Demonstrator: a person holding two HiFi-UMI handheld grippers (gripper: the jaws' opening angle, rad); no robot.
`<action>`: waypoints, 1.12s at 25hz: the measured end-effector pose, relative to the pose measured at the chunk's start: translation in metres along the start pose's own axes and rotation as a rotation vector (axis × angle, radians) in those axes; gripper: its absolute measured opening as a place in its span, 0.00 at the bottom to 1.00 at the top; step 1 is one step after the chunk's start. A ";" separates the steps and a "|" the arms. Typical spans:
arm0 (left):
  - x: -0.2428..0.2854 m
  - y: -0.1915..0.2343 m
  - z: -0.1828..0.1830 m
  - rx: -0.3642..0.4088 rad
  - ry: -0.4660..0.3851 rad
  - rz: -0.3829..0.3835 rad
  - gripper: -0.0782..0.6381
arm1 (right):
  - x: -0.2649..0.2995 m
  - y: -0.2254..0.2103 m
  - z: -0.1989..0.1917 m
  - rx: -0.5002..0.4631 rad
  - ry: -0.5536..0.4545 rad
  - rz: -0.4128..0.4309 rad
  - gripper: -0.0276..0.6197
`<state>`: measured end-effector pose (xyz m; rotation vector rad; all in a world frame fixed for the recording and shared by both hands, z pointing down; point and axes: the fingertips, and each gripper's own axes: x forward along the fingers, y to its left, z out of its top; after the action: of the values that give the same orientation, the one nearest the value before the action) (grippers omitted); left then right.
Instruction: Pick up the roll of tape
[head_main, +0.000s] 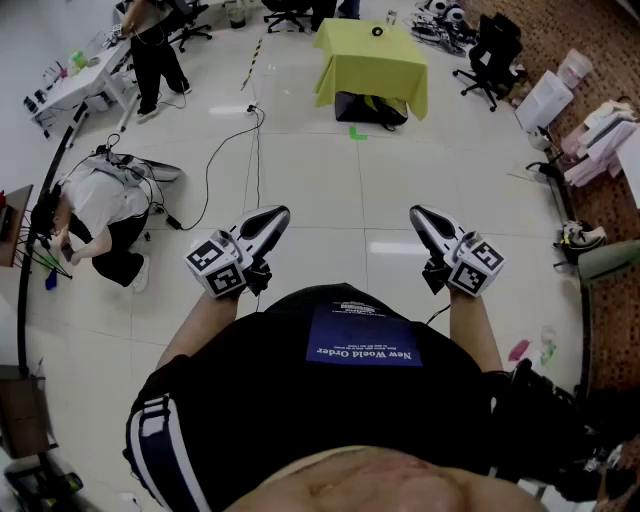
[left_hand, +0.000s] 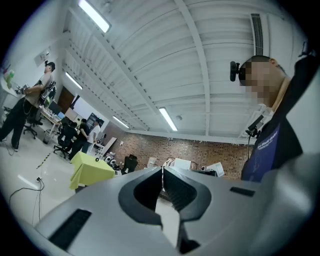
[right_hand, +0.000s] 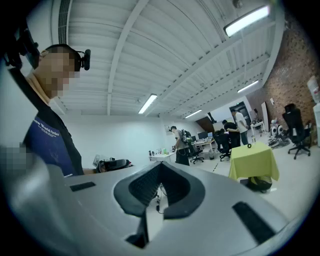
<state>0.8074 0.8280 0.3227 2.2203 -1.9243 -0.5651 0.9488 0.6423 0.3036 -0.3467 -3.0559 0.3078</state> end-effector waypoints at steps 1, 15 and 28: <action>-0.003 0.004 0.002 0.003 0.000 0.001 0.12 | 0.005 0.001 0.000 0.000 -0.001 0.001 0.02; -0.093 0.068 0.045 0.022 -0.008 0.034 0.12 | 0.112 0.051 -0.002 0.006 -0.012 0.034 0.02; -0.133 0.120 0.051 0.012 0.016 0.037 0.12 | 0.186 0.068 -0.021 0.040 0.031 0.039 0.02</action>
<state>0.6635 0.9451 0.3426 2.1846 -1.9623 -0.5299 0.7835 0.7530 0.3154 -0.4051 -3.0107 0.3610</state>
